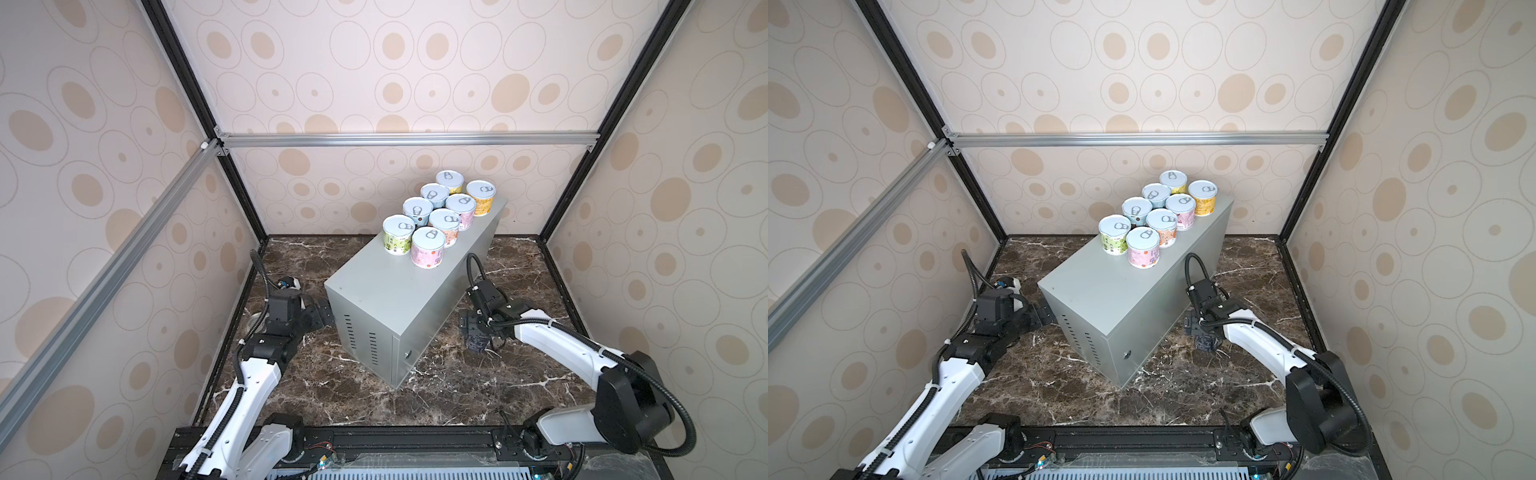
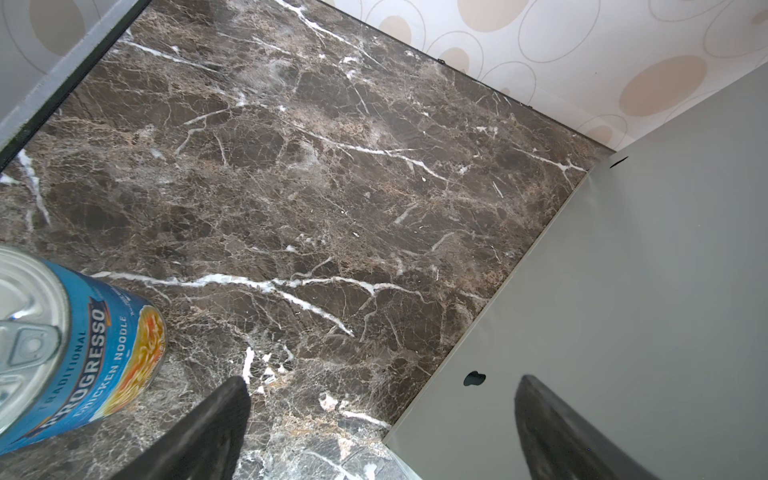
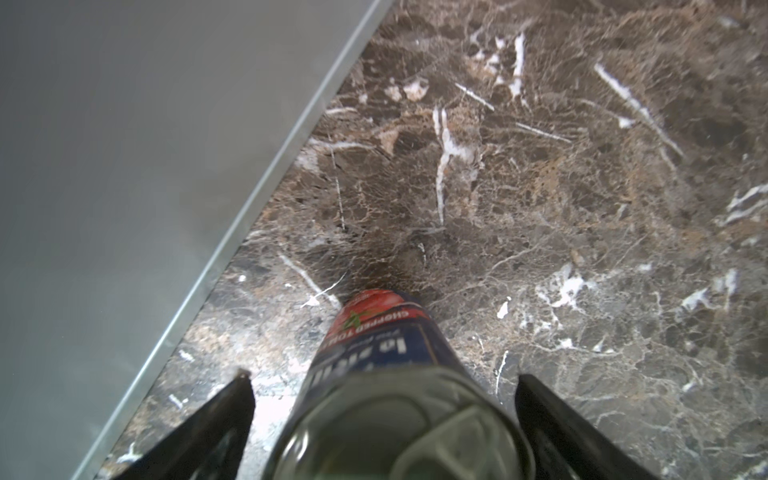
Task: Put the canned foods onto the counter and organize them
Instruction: 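Carry the can with the right gripper along the box side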
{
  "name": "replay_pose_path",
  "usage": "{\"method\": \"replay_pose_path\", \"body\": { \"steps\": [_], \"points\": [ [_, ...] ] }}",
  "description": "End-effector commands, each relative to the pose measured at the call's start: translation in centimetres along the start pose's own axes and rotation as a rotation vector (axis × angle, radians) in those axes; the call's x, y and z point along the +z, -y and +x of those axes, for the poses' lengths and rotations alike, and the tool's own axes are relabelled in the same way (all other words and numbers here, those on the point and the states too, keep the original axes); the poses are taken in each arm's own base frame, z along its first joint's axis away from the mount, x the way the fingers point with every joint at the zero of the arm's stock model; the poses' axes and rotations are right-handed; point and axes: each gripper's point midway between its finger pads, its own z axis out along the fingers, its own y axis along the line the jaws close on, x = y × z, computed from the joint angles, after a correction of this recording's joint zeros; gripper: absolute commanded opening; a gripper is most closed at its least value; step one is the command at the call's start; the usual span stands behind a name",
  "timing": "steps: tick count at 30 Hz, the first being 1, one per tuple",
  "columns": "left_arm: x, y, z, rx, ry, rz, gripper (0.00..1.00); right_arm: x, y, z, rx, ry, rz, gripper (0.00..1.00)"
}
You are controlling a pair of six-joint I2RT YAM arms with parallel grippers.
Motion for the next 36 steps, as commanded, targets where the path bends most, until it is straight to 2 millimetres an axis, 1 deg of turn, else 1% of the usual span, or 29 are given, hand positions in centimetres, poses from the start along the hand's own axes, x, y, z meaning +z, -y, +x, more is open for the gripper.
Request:
{"method": "replay_pose_path", "body": {
  "steps": [1,8,14,20,22,28,33,36],
  "points": [
    [-0.1,1.7,-0.8,0.005,0.024,0.081,0.99,-0.6,0.4,-0.1,-0.001,0.086,0.012,0.98],
    [0.0,1.7,-0.7,0.002,0.019,0.086,1.00,-1.1,0.9,0.7,0.022,0.233,-0.010,0.98],
    [0.1,1.6,-0.6,0.000,0.018,0.082,0.99,-0.8,0.5,1.5,0.060,0.328,-0.057,0.99],
    [0.1,1.4,-0.7,-0.001,0.017,0.077,0.99,0.4,0.3,2.1,0.124,0.413,-0.095,0.98],
    [0.2,1.3,-0.7,-0.001,0.018,0.073,0.99,0.8,0.3,2.3,0.135,0.432,-0.103,1.00],
    [0.4,1.2,-0.6,-0.007,0.013,0.073,0.99,1.4,0.5,2.3,0.151,0.485,-0.101,0.94],
    [0.5,1.1,-0.6,-0.013,0.009,0.071,0.99,2.1,0.5,2.2,0.142,0.492,-0.079,0.92],
    [0.6,1.1,-0.6,-0.014,0.008,0.072,0.99,2.4,0.5,2.1,0.143,0.492,-0.071,0.88]
  ]
}}
